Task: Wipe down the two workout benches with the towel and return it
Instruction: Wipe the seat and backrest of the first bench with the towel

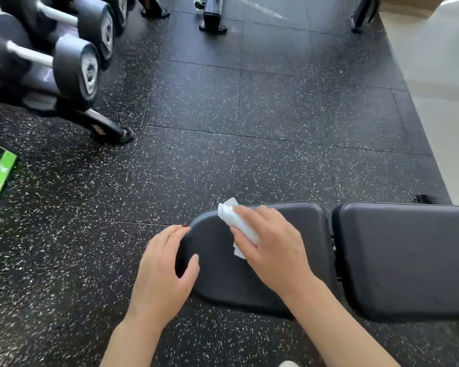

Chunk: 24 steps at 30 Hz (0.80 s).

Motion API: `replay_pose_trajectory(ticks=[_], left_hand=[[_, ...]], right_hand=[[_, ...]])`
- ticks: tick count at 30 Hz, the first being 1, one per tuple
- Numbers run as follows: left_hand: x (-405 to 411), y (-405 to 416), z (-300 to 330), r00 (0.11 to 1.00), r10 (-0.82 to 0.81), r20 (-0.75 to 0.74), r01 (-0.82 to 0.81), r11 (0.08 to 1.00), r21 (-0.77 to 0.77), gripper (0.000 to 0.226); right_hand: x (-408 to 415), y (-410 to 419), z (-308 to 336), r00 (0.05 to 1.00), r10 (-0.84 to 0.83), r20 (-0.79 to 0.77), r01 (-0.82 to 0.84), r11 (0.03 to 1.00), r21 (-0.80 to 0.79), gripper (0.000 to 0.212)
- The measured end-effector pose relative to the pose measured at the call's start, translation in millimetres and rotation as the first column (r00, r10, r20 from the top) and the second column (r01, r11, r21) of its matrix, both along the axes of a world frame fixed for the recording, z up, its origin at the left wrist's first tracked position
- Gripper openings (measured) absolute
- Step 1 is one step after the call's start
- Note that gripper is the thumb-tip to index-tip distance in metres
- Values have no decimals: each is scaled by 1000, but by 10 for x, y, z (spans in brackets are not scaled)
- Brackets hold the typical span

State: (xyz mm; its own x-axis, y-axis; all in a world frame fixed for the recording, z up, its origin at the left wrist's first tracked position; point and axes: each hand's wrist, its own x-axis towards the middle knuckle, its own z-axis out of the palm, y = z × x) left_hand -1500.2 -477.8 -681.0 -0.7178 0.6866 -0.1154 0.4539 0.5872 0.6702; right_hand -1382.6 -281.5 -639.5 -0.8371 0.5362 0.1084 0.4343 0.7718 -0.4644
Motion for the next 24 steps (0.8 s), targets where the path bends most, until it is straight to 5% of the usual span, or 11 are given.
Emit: replay_pose_trajectory(ticks=[14,24], left_hand=[[-312,105,-550,993,-39,-112,51,993,111,40],[-386,-7,-508,999,-14,-45,19,993,113,40]], right_hand=[[-233,87,-545,993,120,-19,-109,945,307,21],[42,-685,-646,916,396,67,-400,885,239,24]])
